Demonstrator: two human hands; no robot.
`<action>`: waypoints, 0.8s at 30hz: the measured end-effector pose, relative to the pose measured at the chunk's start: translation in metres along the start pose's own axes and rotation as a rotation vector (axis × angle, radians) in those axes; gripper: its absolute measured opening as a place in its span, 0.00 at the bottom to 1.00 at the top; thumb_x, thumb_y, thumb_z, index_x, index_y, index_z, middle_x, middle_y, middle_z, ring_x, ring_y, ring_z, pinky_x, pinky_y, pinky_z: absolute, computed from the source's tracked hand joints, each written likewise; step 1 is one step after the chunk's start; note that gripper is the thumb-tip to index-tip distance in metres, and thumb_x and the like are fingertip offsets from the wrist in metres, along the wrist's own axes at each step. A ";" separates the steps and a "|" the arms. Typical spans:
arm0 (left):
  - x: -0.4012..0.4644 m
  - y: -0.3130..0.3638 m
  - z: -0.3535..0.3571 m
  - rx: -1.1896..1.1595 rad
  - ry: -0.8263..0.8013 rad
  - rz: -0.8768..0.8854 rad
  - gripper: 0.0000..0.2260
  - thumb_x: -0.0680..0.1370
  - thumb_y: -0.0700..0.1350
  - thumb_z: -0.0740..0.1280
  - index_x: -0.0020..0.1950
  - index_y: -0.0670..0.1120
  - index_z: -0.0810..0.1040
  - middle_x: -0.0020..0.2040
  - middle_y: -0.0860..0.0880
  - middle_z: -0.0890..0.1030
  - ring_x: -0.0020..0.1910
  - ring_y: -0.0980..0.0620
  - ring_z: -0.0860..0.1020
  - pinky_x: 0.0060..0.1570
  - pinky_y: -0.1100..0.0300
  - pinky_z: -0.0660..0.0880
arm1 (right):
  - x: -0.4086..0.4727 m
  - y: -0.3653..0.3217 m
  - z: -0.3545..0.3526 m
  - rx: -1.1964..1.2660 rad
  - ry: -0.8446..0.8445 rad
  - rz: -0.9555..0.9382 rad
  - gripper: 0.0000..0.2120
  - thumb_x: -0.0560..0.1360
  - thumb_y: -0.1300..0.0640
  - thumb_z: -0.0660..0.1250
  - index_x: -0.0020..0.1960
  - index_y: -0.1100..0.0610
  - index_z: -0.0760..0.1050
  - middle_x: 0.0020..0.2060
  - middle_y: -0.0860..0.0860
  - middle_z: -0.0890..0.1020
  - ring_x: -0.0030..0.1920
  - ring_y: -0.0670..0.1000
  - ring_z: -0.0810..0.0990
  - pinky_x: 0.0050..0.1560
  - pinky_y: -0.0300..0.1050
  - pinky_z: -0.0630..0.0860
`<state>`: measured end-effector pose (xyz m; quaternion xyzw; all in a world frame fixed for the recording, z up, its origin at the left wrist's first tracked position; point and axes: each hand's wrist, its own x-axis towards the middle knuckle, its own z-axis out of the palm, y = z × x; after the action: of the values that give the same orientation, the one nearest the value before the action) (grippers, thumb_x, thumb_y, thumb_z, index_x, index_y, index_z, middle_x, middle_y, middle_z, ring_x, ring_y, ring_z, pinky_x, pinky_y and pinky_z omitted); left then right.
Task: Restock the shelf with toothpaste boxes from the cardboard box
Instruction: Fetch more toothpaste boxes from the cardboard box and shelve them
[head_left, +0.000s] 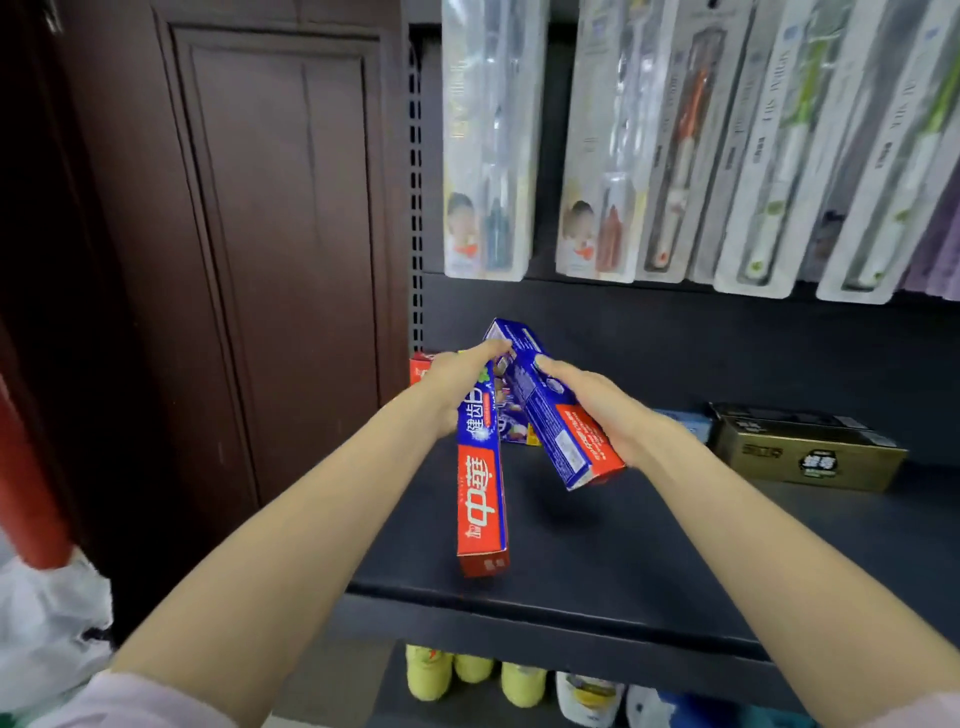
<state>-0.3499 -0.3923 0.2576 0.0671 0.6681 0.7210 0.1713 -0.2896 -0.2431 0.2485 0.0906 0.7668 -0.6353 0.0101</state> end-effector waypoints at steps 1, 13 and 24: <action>0.004 0.004 -0.010 -0.019 -0.010 -0.015 0.17 0.73 0.51 0.71 0.54 0.40 0.76 0.36 0.43 0.81 0.26 0.49 0.80 0.25 0.59 0.78 | 0.004 -0.004 0.009 -0.056 -0.049 -0.021 0.21 0.71 0.42 0.68 0.57 0.54 0.74 0.44 0.53 0.85 0.39 0.50 0.83 0.43 0.45 0.80; 0.046 0.009 -0.085 -0.010 -0.096 -0.017 0.17 0.73 0.54 0.69 0.52 0.42 0.74 0.40 0.45 0.82 0.37 0.48 0.81 0.50 0.52 0.78 | 0.044 -0.029 0.073 -0.079 -0.037 -0.029 0.15 0.76 0.55 0.64 0.60 0.60 0.68 0.47 0.58 0.81 0.44 0.56 0.82 0.48 0.51 0.80; 0.068 0.012 -0.109 -0.159 -0.058 0.061 0.19 0.74 0.55 0.68 0.56 0.42 0.74 0.41 0.47 0.82 0.39 0.50 0.82 0.56 0.53 0.77 | 0.068 -0.044 0.075 -0.268 0.034 0.028 0.22 0.72 0.43 0.68 0.59 0.56 0.71 0.44 0.53 0.83 0.40 0.50 0.83 0.44 0.46 0.80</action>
<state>-0.4507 -0.4721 0.2494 0.0946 0.6009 0.7745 0.1733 -0.3704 -0.3153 0.2679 0.1097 0.8436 -0.5253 0.0179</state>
